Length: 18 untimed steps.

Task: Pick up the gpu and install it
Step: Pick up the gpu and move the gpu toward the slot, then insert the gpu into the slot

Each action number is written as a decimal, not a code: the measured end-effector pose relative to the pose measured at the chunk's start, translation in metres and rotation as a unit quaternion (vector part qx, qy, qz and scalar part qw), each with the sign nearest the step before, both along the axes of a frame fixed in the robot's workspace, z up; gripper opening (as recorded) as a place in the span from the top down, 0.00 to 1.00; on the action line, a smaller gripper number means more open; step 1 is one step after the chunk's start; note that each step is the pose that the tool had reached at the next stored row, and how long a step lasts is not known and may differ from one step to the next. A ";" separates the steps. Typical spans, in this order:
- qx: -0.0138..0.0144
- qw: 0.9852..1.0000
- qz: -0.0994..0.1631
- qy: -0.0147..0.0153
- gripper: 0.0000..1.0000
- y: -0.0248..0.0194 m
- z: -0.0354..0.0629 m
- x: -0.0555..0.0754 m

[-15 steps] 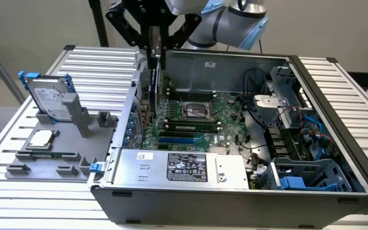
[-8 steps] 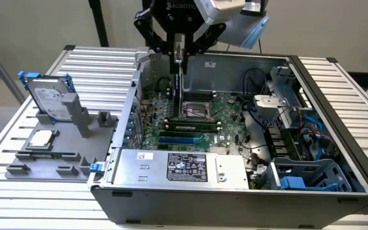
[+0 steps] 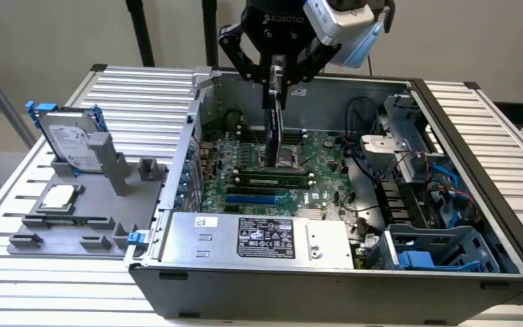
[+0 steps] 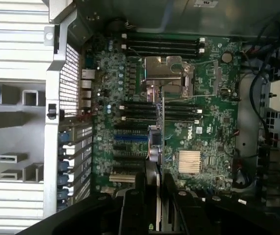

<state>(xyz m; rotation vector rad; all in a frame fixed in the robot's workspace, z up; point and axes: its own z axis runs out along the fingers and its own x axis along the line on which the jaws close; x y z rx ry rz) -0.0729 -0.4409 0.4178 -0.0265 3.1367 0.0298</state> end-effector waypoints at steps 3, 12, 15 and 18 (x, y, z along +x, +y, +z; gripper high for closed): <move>-0.001 1.000 0.000 0.000 1.00 0.0029 -0.0054 0.004; -0.001 1.000 0.000 0.000 1.00 0.0030 -0.0092 0.007; -0.001 1.000 0.000 0.000 1.00 0.0030 -0.0092 0.007; -0.001 1.000 0.000 0.000 1.00 0.0030 -0.0092 0.007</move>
